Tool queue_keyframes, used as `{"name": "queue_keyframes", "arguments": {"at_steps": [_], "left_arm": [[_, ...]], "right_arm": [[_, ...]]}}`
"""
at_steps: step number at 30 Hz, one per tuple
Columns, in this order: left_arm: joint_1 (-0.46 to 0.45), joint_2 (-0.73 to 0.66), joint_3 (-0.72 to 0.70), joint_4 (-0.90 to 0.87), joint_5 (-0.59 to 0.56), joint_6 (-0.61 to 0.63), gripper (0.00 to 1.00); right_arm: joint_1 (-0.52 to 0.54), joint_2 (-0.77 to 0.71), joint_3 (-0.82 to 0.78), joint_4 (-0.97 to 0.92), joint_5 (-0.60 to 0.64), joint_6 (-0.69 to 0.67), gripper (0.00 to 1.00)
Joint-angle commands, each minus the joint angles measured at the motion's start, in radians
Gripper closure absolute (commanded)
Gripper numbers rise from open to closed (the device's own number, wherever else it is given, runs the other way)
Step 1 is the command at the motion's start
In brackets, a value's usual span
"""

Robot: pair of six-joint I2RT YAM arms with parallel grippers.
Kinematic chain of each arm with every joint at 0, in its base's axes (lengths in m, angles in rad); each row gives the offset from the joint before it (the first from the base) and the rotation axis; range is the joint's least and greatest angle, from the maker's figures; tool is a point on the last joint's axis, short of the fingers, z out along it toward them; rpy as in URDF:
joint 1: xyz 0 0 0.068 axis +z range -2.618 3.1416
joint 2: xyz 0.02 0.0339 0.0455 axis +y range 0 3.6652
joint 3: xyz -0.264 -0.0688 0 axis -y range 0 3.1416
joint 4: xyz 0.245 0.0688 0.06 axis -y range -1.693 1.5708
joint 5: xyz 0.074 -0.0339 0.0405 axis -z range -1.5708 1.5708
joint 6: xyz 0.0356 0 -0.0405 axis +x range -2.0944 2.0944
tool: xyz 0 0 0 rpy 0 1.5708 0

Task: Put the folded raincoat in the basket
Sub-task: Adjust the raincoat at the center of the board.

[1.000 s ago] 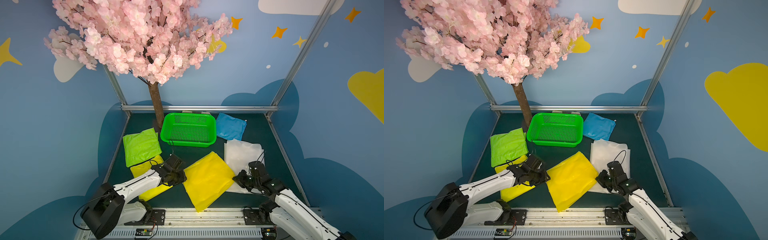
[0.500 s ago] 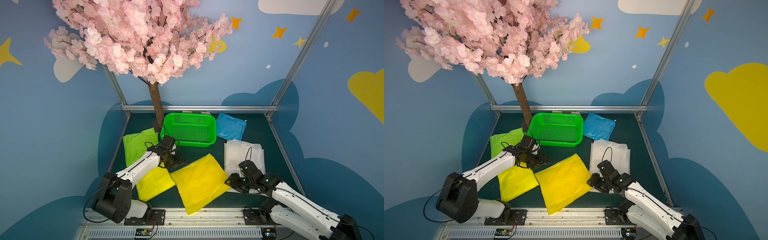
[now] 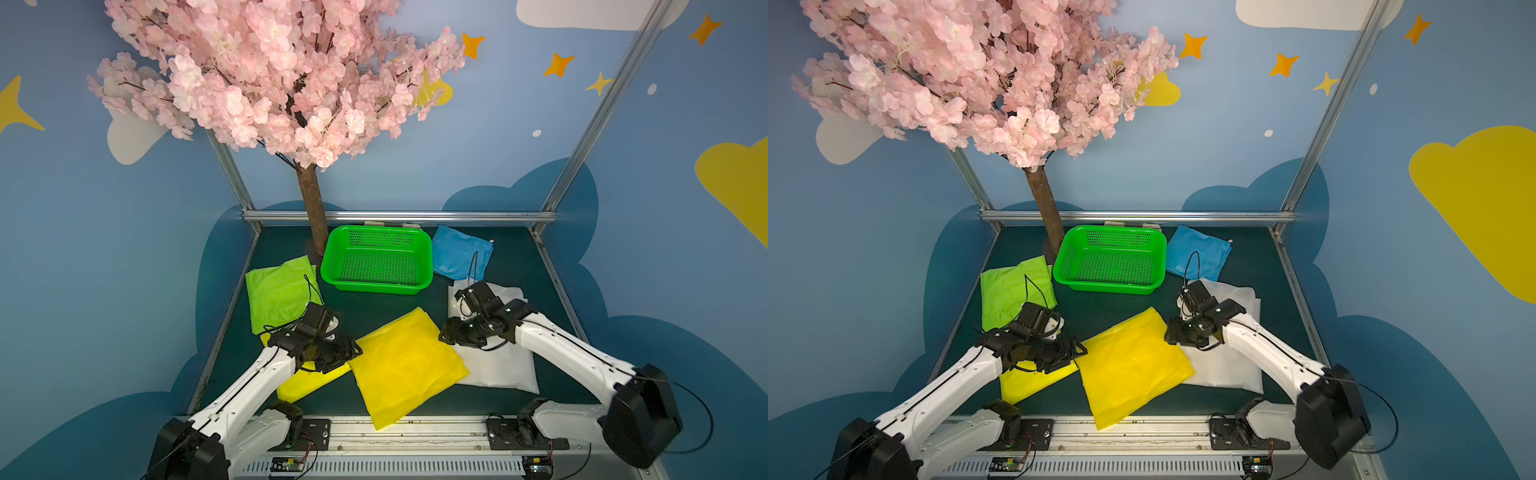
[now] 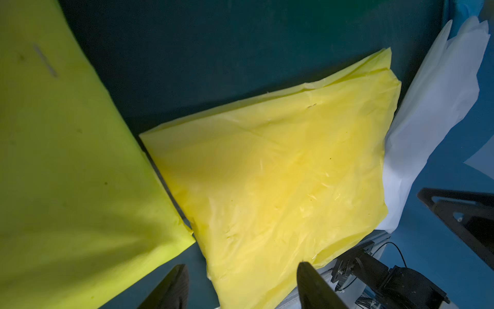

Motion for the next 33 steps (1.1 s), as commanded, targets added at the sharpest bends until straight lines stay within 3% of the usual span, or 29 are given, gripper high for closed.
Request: {"name": "queue_keyframes", "arguments": {"at_steps": [1, 5, 10, 18, 23, 29, 33], "left_arm": [[-0.007, -0.022, -0.023, 0.008, 0.036, -0.037, 0.32], [-0.015, -0.034, -0.043, 0.012, 0.042, -0.044, 0.32], [-0.016, -0.055, -0.064, 0.022, 0.043, -0.049, 0.32], [-0.021, -0.034, -0.074, 0.042, 0.05, -0.043, 0.32], [-0.024, -0.03, -0.079, 0.047, 0.05, -0.043, 0.32], [-0.029, -0.03, -0.082, 0.049, 0.049, -0.044, 0.32], [-0.031, -0.023, -0.08, 0.051, 0.049, -0.044, 0.32]], "right_arm": [[-0.03, 0.187, 0.108, -0.008, -0.134, -0.14, 0.43], [-0.034, 0.321, 0.158, 0.019, -0.154, -0.145, 0.49], [-0.044, 0.359, 0.172, 0.027, -0.086, -0.171, 0.44], [-0.07, 0.315, 0.172, 0.031, -0.083, -0.223, 0.42], [-0.082, 0.37, 0.186, 0.021, -0.087, -0.242, 0.41], [-0.08, 0.398, 0.149, 0.049, -0.148, -0.237, 0.47], [-0.079, 0.401, 0.136, 0.051, -0.164, -0.248, 0.58]]}}
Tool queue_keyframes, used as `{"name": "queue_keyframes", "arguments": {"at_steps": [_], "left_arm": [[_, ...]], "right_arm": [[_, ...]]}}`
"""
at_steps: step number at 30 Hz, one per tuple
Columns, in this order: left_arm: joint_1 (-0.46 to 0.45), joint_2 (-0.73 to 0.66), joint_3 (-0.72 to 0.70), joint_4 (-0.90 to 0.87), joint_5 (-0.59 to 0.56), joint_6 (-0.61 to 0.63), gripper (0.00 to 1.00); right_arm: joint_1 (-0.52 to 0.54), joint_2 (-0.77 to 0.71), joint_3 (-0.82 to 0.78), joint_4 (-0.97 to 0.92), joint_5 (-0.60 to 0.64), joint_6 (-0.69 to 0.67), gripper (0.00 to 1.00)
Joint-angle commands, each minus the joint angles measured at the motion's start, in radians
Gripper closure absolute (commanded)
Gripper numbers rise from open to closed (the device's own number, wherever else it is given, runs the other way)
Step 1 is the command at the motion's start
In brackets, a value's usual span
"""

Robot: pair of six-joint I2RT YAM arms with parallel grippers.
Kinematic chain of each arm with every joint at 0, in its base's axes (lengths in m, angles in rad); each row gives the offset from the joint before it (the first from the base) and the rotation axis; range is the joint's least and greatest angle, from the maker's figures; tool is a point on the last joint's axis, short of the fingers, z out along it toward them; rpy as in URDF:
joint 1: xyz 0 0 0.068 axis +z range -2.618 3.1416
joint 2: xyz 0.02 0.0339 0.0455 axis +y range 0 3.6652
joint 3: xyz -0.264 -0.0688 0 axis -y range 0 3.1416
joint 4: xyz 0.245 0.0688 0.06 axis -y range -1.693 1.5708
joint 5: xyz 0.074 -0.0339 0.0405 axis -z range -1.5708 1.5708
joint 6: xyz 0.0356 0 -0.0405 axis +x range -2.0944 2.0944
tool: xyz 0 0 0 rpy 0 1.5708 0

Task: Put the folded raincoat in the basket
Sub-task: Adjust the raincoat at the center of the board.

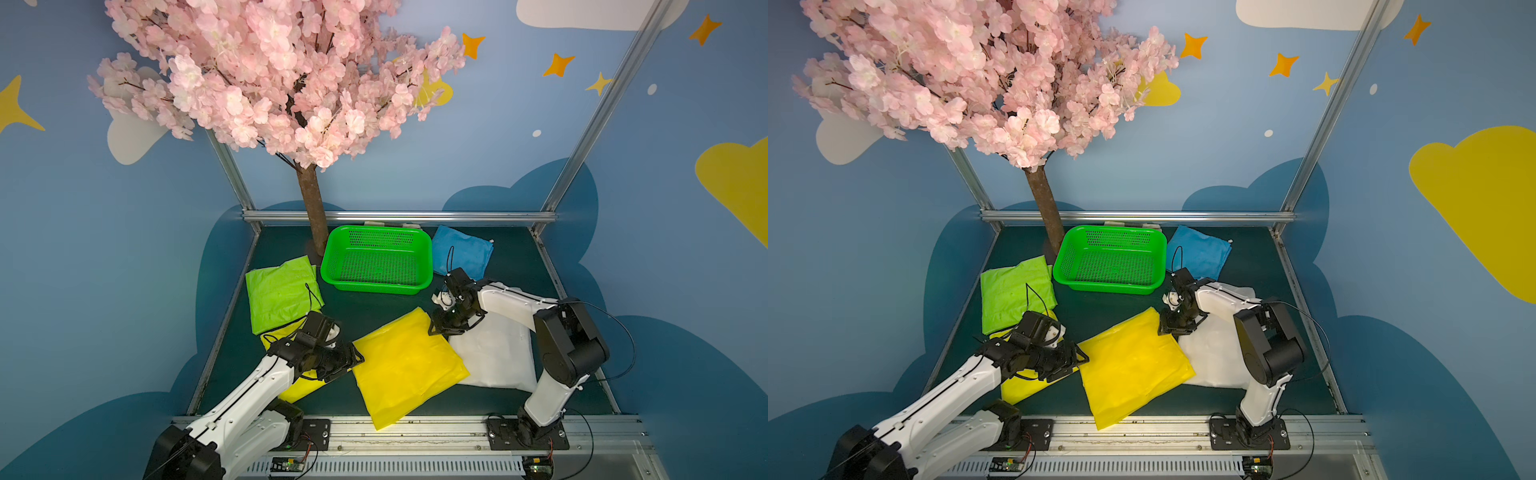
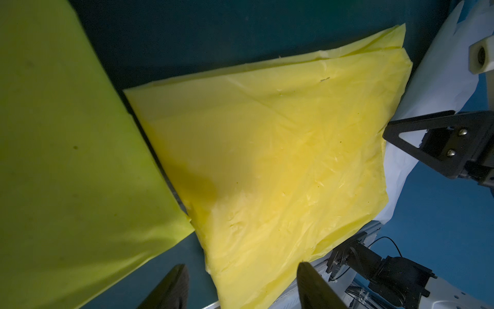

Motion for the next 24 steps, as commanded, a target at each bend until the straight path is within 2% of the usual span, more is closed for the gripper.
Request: {"name": "queue_keyframes", "arguments": {"at_steps": [1, 4, 6, 7, 11, 17, 24], "left_arm": [[-0.003, 0.008, -0.005, -0.001, 0.01, 0.004, 0.32], [-0.004, 0.009, -0.004, -0.001, 0.01, 0.005, 0.32], [-0.003, 0.008, -0.004, 0.001, 0.009, 0.003, 0.32], [-0.004, 0.006, -0.003, 0.002, 0.009, 0.003, 0.32], [-0.003, 0.01, 0.003, 0.003, 0.015, 0.006, 0.31], [-0.01, 0.03, -0.01, 0.067, 0.046, 0.0, 0.28], [-0.055, 0.119, -0.028, 0.222, 0.06, 0.006, 0.31]], "right_arm": [[-0.004, 0.011, -0.014, 0.003, -0.032, -0.017, 0.64], [-0.009, 0.002, -0.013, 0.012, -0.035, -0.017, 0.87], [-0.017, -0.013, -0.015, 0.019, -0.034, -0.012, 0.98], [-0.022, -0.024, -0.016, 0.022, -0.032, -0.008, 1.0], [-0.074, -0.093, -0.038, 0.028, 0.004, 0.017, 1.0], [-0.222, -0.214, -0.147, 0.099, -0.01, 0.111, 1.0], [-0.222, -0.233, -0.223, 0.145, -0.056, 0.126, 1.0]]}}
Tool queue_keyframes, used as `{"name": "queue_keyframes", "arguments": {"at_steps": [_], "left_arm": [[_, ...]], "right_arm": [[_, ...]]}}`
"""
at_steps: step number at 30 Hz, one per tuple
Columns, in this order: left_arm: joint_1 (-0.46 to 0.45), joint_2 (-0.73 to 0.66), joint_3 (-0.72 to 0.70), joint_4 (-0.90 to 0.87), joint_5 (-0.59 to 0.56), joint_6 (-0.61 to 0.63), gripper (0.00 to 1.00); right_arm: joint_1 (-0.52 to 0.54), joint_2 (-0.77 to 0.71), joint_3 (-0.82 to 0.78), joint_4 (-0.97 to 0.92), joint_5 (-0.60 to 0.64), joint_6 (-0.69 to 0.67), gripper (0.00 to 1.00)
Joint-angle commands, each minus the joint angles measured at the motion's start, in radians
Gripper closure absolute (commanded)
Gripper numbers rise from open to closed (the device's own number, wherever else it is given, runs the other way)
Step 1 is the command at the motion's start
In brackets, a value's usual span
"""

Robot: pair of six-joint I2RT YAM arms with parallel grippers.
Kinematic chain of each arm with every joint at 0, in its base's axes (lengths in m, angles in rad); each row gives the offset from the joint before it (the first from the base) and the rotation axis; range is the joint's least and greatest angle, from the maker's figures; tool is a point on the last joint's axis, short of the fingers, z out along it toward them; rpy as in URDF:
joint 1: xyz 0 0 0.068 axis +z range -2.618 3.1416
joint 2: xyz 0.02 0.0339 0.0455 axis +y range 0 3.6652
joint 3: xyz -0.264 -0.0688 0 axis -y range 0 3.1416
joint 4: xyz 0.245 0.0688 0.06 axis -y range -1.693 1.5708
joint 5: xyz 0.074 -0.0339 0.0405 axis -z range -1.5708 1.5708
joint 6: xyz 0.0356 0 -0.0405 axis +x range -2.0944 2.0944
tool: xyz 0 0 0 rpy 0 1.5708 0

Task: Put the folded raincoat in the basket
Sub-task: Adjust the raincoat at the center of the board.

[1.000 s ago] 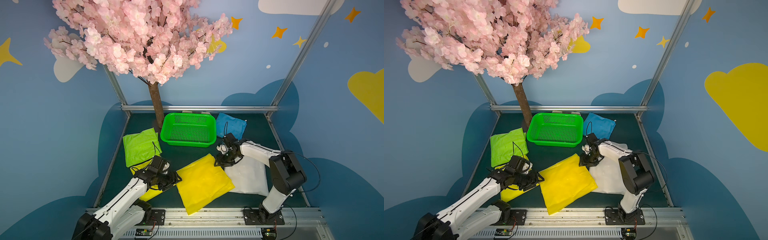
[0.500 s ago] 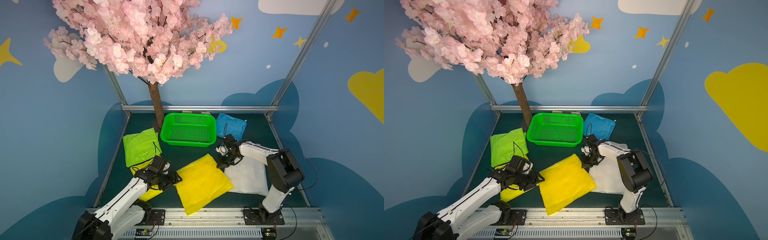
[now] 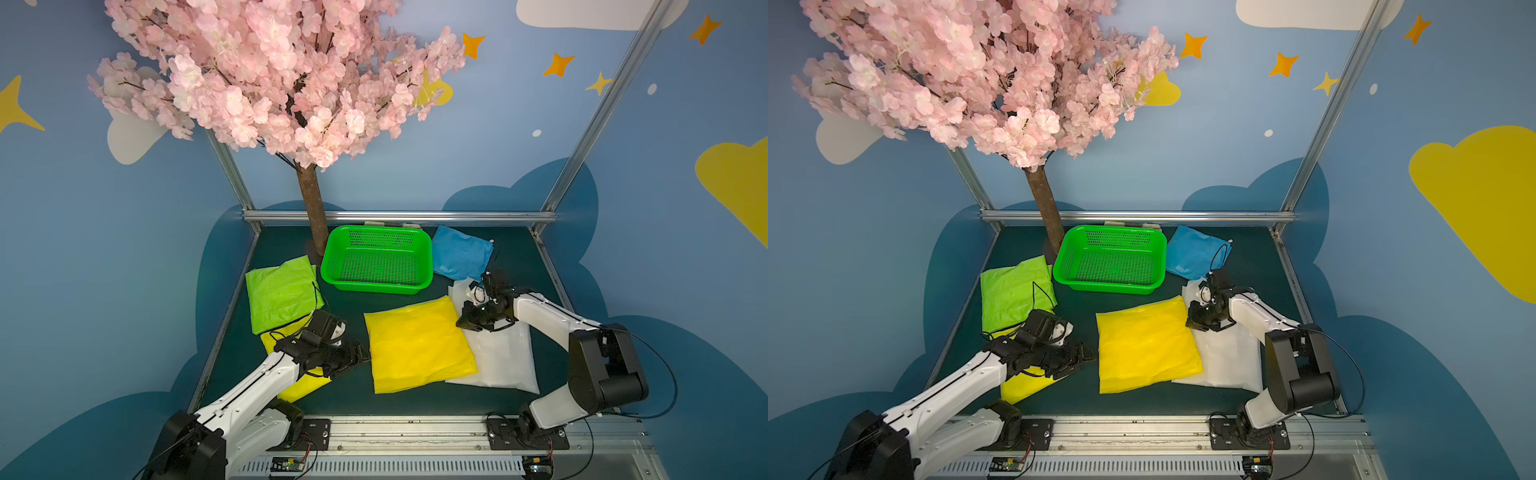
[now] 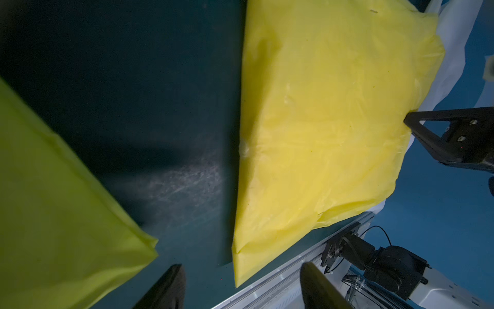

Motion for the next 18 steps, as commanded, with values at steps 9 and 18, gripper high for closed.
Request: {"name": "queue_keyframes", "arguments": {"at_steps": [9, 18], "left_arm": [[-0.008, 0.264, 0.063, 0.142, -0.096, 0.08, 0.44], [-0.006, 0.371, 0.097, 0.209, -0.101, 0.095, 0.61]], "right_arm": [[0.007, -0.025, -0.071, 0.061, -0.055, 0.016, 1.0], [0.006, -0.048, -0.056, 0.028, -0.067, -0.015, 1.0]]}}
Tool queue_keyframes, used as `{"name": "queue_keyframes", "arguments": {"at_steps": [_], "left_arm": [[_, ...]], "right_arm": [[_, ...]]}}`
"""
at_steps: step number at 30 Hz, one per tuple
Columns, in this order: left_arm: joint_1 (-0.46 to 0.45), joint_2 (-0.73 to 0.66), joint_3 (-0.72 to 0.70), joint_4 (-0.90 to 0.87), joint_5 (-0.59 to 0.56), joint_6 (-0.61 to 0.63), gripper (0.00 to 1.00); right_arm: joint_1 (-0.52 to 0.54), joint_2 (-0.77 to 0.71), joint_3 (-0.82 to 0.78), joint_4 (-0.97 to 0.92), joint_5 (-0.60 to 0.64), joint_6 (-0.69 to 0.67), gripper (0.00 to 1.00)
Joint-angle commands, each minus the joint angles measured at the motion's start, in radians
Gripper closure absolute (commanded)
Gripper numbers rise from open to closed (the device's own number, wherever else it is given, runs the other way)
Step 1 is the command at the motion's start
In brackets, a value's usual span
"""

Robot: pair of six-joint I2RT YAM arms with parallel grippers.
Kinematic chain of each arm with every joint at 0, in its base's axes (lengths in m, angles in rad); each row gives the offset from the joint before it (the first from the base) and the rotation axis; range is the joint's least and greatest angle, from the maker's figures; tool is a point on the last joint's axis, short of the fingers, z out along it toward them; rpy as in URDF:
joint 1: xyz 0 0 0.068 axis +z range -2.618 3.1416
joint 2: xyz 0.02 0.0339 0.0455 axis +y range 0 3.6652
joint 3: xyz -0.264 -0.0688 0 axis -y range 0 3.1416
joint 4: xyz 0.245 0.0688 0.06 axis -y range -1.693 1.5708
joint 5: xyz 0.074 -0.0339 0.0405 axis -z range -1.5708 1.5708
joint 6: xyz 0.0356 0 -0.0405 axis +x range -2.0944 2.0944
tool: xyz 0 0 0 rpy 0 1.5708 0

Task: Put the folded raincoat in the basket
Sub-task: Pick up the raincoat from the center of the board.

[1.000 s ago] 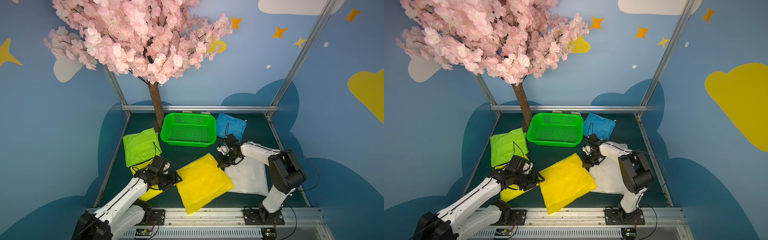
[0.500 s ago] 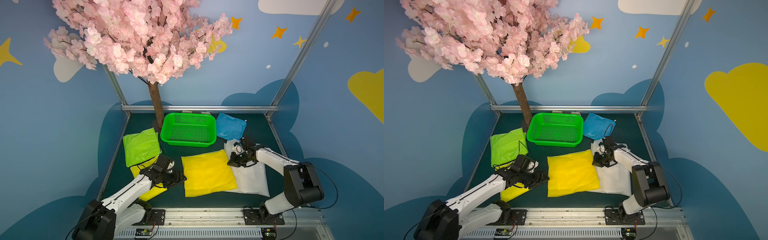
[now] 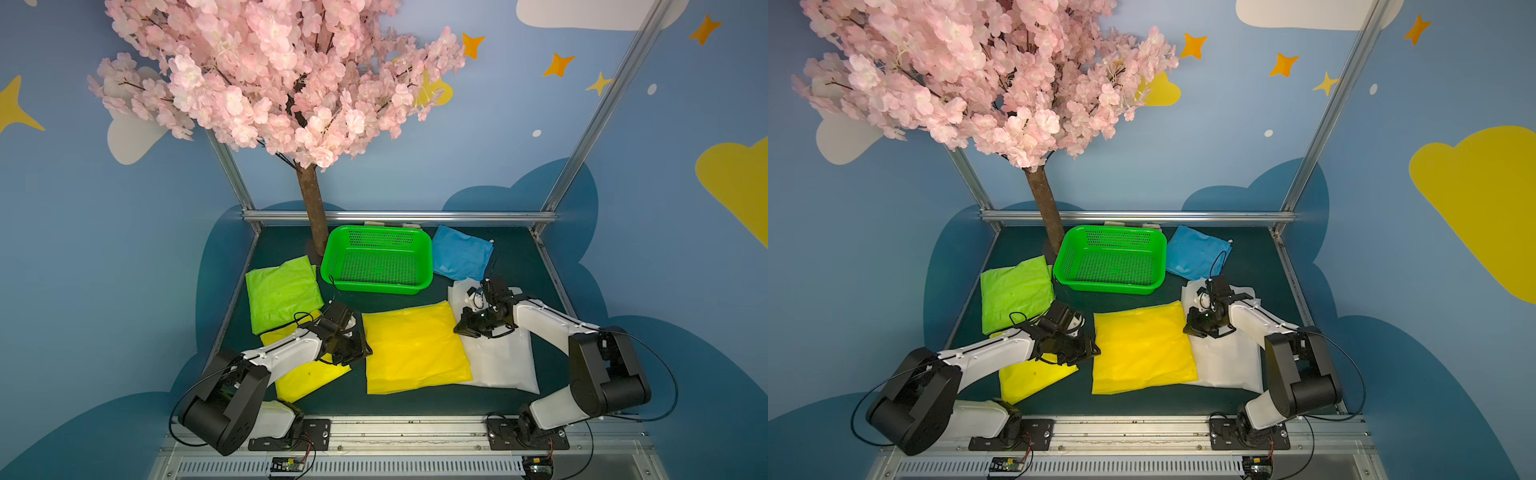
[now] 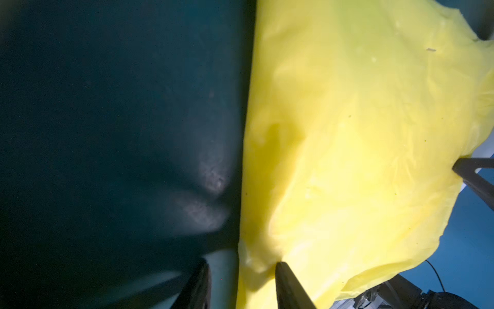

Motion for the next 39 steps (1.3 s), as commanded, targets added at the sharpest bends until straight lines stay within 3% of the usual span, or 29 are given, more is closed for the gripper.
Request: {"name": "queue_keyframes", "arguments": {"at_steps": [1, 11, 20, 27, 32, 39], "left_arm": [[0.002, 0.043, 0.02, 0.04, 0.001, 0.024, 0.64], [-0.001, 0.027, 0.036, 0.006, 0.008, 0.027, 0.97], [0.004, -0.246, 0.169, -0.373, -0.127, 0.045, 0.97], [0.046, -0.369, 0.342, -0.525, -0.19, 0.108, 0.98], [0.177, -0.228, 0.529, -0.546, -0.137, 0.188, 0.98], [0.304, 0.092, 0.831, -0.512, -0.117, 0.284, 0.97]], "right_arm": [[0.0, -0.021, 0.009, -0.019, -0.026, -0.018, 1.0], [0.005, -0.033, -0.004, -0.013, -0.067, -0.009, 1.0], [0.052, -0.17, 0.084, -0.201, -0.099, -0.04, 1.0], [0.049, -0.277, 0.194, -0.225, -0.166, 0.016, 1.0], [0.041, -0.211, 0.305, -0.094, -0.131, 0.093, 1.0], [0.02, 0.087, 0.616, -0.082, -0.146, 0.196, 1.0]]}}
